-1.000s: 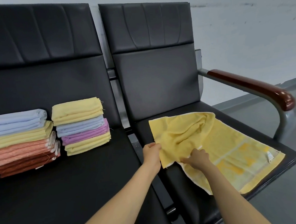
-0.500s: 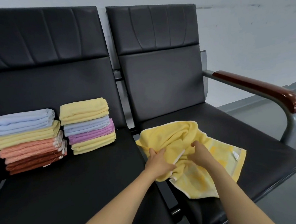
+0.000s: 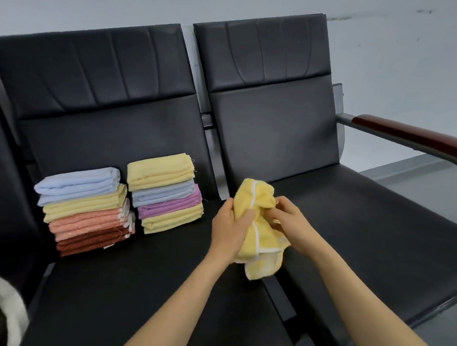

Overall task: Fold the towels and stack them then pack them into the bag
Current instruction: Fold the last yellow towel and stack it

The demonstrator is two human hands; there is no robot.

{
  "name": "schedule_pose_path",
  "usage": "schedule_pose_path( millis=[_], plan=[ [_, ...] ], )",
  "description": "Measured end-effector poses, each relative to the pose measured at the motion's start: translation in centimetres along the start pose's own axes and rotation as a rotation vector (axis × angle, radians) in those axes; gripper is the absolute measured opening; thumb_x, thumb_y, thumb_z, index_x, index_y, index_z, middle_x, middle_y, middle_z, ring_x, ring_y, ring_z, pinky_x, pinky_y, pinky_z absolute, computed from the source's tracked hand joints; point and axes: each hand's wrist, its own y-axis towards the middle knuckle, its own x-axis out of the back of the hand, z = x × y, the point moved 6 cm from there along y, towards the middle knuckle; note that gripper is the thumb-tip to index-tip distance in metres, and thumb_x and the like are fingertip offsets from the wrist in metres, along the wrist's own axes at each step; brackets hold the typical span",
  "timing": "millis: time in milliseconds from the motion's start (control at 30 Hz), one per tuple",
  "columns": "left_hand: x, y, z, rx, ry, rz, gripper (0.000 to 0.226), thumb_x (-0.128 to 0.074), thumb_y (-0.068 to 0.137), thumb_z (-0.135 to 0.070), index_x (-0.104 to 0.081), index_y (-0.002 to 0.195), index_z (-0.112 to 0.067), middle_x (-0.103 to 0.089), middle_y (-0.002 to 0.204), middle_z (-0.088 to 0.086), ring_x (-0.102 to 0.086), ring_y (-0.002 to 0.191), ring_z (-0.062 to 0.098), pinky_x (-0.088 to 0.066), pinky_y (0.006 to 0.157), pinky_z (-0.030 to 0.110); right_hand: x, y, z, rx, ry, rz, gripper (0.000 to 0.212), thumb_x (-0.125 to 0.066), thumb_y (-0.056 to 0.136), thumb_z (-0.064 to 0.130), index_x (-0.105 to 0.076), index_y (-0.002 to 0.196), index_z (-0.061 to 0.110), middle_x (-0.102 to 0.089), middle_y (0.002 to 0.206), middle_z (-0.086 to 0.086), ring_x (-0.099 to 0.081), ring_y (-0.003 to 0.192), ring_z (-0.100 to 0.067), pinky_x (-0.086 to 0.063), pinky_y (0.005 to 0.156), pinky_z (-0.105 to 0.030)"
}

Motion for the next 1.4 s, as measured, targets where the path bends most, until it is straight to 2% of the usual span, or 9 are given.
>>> schedule_pose_path(
  millis=[167,400,567,733,933,1033,1133,1200,1400],
  plan=[
    [8.2,-2.7,-2.3,-0.128,0.091,-0.240,0.019,-0.062,0.087,-0.020,-0.055,0.097,-0.005,-0.058,0.094,0.017,-0.053,0.080,0.021,-0.043,0.071,0.033,-8.9,-1.9,3.5,-0.012,0.363,0.285,0.013,-0.049,0.097,0.013,-0.059,0.104,0.011,-0.068,0.089,-0.002,-0.066,0.079,-0.013,-0.052,0.066,-0.027],
    [15.1,-5.9,-0.8,-0.133,0.261,-0.322,0.023,-0.063,0.088,-0.033,-0.055,0.106,-0.021,-0.058,0.100,-0.007,-0.055,0.094,0.009,-0.041,0.076,0.024,-17.7,-2.7,2.8,-0.110,0.529,0.512,0.028,-0.044,0.095,0.007,-0.055,0.121,0.008,-0.065,0.115,-0.013,-0.063,0.104,-0.025,-0.052,0.088,-0.037],
    [13.5,-7.7,4.5,0.160,0.295,0.238,0.081,-0.047,0.086,-0.067,-0.024,0.151,-0.024,-0.035,0.149,-0.010,-0.039,0.133,0.008,-0.034,0.112,0.032,-16.5,-0.8,1.2,-0.053,0.126,0.148,0.025,-0.046,0.099,0.019,-0.045,0.123,0.027,-0.057,0.116,0.010,-0.058,0.098,-0.007,-0.048,0.086,-0.030],
    [17.4,-7.3,8.9,0.212,0.589,0.147,0.047,-0.058,0.094,-0.025,-0.044,0.139,-0.021,-0.040,0.144,0.000,-0.046,0.125,0.013,-0.038,0.096,0.018,-15.9,-0.2,-1.8,-0.140,-0.487,0.228,0.048,-0.055,0.094,0.026,-0.042,0.138,0.013,-0.045,0.139,-0.005,-0.049,0.117,-0.021,-0.043,0.090,-0.031],
    [18.3,-7.8,14.8,0.323,0.638,0.198,0.086,-0.065,0.086,-0.044,-0.016,0.153,-0.023,-0.026,0.153,0.002,-0.028,0.139,0.019,-0.030,0.109,0.028,-15.9,-0.1,-3.5,-0.221,-0.622,0.185,0.091,-0.067,0.087,0.036,-0.006,0.152,0.014,-0.022,0.154,-0.011,-0.038,0.134,-0.032,-0.042,0.100,-0.041],
    [18.7,-7.1,15.7,0.389,0.470,0.096,0.101,-0.063,0.084,-0.056,0.001,0.154,-0.023,-0.041,0.145,0.003,-0.044,0.129,0.019,-0.040,0.095,0.026,-15.6,0.0,-4.5,-0.339,-0.539,0.178,0.080,-0.066,0.088,0.037,-0.021,0.148,0.010,-0.040,0.144,-0.011,-0.047,0.125,-0.029,-0.044,0.091,-0.036],
    [18.8,-6.7,15.9,0.340,0.525,0.128,0.070,-0.065,0.086,-0.044,-0.036,0.145,-0.022,-0.059,0.115,-0.005,-0.058,0.104,0.015,-0.044,0.076,0.024,-15.7,0.4,-4.7,-0.235,-0.489,0.198,0.027,-0.061,0.090,0.023,-0.056,0.115,0.013,-0.060,0.115,-0.006,-0.059,0.101,-0.022,-0.051,0.088,-0.037],
    [19.0,-6.5,15.1,0.242,0.635,0.048,0.025,-0.065,0.086,-0.036,-0.061,0.107,-0.022,-0.053,0.093,-0.007,-0.055,0.091,0.015,-0.040,0.067,0.025,-15.8,0.7,-3.5,-0.066,-0.397,0.145,0.008,-0.056,0.091,0.016,-0.057,0.099,0.014,-0.063,0.100,-0.004,-0.061,0.092,-0.022,-0.052,0.083,-0.038],
    [20.4,-6.6,9.7,-0.125,0.272,-0.121,0.008,-0.056,0.072,-0.039,-0.050,0.072,-0.034,-0.053,0.111,-0.011,-0.044,0.107,-0.006,-0.034,0.090,0.015,-15.3,0.3,0.9,0.286,-0.174,0.073,0.003,-0.054,0.086,0.013,-0.055,0.084,0.015,-0.053,0.077,0.006,-0.046,0.068,-0.004,-0.038,0.063,-0.017]
  ],
)
